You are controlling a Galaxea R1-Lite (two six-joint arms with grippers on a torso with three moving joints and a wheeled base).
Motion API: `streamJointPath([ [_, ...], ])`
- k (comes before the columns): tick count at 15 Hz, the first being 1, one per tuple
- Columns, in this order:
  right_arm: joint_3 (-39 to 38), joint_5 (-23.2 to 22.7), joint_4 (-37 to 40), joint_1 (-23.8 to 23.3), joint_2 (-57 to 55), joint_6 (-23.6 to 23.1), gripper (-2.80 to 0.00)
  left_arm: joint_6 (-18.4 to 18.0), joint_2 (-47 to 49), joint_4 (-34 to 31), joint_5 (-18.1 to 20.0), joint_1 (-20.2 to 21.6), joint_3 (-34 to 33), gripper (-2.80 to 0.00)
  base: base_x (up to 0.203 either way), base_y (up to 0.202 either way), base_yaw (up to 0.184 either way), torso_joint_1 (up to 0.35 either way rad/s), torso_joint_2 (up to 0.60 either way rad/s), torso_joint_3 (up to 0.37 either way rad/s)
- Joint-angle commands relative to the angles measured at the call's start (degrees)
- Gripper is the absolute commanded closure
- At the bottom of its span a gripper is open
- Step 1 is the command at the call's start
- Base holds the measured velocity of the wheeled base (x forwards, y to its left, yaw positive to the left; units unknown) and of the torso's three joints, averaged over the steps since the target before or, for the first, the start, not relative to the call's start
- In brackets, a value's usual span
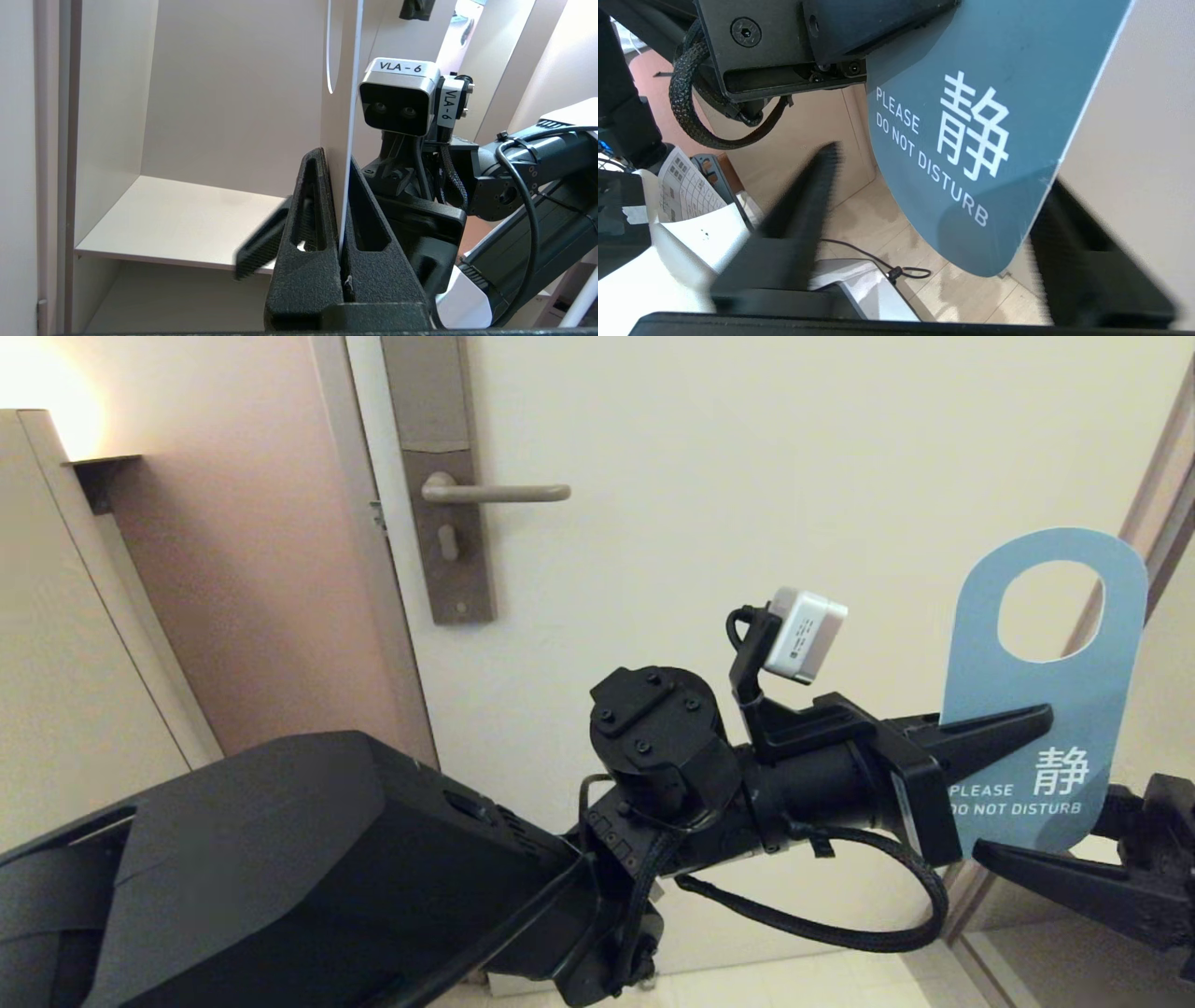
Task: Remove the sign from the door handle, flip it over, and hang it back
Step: Hand it to the other hand
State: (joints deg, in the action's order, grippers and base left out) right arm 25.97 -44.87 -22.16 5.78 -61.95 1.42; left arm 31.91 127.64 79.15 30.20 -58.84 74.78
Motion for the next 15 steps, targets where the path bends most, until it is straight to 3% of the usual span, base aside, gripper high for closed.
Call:
streamJointPath([
  [1,0.05,-0.3,-0.16,0.02,0.07,-0.01,0.0,0.17,-0.29,0.48,0.12,-0.04,-0.16,0.0,0.0,0.0,0.0,0.0,0.0,0.0],
  [9,-1.09,-0.3,-0.16,0.02,0.69,-0.02,0.0,0.02,-2.02,4.53,0.3,-1.35,-6.28,0.0,0.0,0.0,0.0,0.0,0.0,0.0],
  [15,-1.27,-0.21,-0.16,0.02,0.69,-0.1,0.0,-0.18,-2.05,4.41,0.28,-1.71,-6.4,0.0,0.0,0.0,0.0,0.0,0.0,0.0],
])
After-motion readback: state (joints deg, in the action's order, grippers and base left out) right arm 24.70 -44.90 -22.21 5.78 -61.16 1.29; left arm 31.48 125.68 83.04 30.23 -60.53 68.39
